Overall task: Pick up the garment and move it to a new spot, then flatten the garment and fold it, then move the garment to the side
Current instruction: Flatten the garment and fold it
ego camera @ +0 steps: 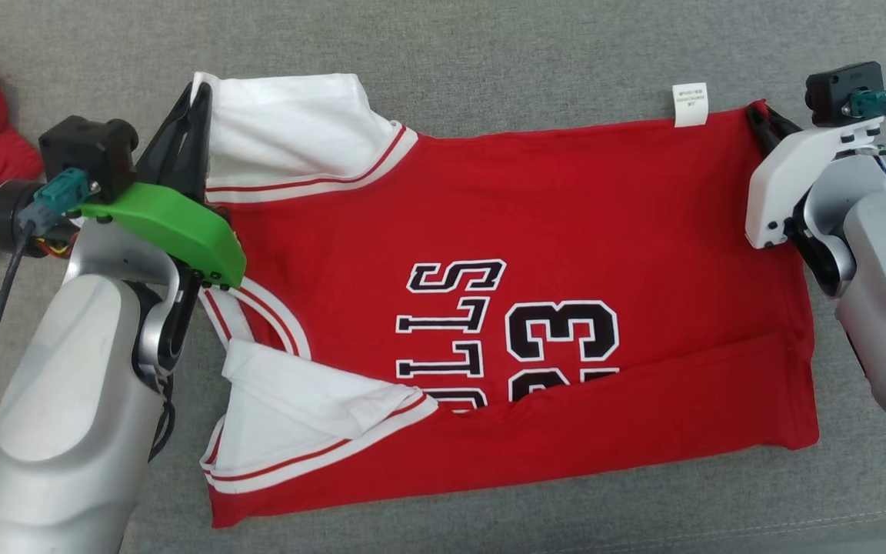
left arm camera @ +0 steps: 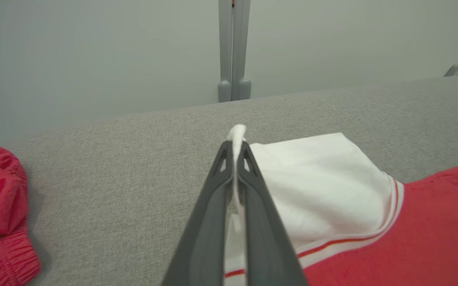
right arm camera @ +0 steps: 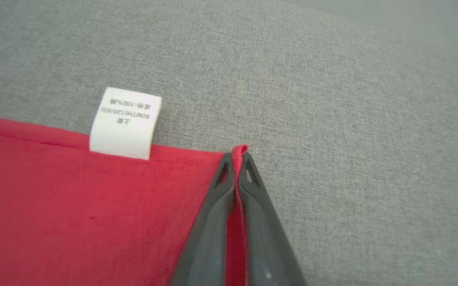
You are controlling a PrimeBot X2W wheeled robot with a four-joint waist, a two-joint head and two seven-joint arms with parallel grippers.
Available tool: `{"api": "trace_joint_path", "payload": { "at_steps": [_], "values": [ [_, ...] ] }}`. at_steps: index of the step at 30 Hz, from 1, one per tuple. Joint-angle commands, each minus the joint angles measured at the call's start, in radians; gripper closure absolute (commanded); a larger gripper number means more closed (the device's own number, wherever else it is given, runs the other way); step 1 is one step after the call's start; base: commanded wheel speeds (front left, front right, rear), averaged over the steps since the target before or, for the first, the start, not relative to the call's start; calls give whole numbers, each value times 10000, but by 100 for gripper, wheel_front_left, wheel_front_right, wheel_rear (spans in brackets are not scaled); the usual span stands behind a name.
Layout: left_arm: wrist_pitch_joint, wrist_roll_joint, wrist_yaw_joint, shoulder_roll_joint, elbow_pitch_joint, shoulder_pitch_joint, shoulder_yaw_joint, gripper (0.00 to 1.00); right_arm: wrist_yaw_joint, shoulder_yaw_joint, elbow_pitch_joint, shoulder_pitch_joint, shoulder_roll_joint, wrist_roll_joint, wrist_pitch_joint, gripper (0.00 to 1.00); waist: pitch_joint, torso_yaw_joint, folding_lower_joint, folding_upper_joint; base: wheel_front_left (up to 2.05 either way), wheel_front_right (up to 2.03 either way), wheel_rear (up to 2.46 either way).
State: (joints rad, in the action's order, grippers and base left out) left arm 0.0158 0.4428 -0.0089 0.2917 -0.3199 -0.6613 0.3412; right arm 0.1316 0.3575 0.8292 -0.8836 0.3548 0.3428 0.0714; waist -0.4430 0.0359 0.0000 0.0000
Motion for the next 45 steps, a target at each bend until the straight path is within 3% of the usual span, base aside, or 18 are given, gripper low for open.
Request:
{"api": "trace_joint_path", "payload": {
  "at_steps": [1,13,22,30,45],
  "values": [
    [-94,34,49,109,109,241,-20,100,-17,27,99,9,110,101,-181,100,120,30,0,0,0,0,0],
    [-647,358,549,214,2328,3022,-60,100,-17,377,-985,1937,502,1548,-2038,100,1474,39,0,0,0,0,0],
    [-588,820,1195,137,3781,5725,23,100,-16,8,-2304,4108,851,1930,-2310,100,2410,17,0,0,0,0,0],
    [-800,1105,1346,-32,3389,6926,115,100,-16,-754,-3347,5544,662,1755,-1918,100,2677,-25,0,0,0,0,0],
    [-1287,1037,1142,-294,2077,7052,544,100,-16,-1622,-3885,6682,165,1007,-1678,100,2832,-98,0,0,0,0,0]
  ]
}}
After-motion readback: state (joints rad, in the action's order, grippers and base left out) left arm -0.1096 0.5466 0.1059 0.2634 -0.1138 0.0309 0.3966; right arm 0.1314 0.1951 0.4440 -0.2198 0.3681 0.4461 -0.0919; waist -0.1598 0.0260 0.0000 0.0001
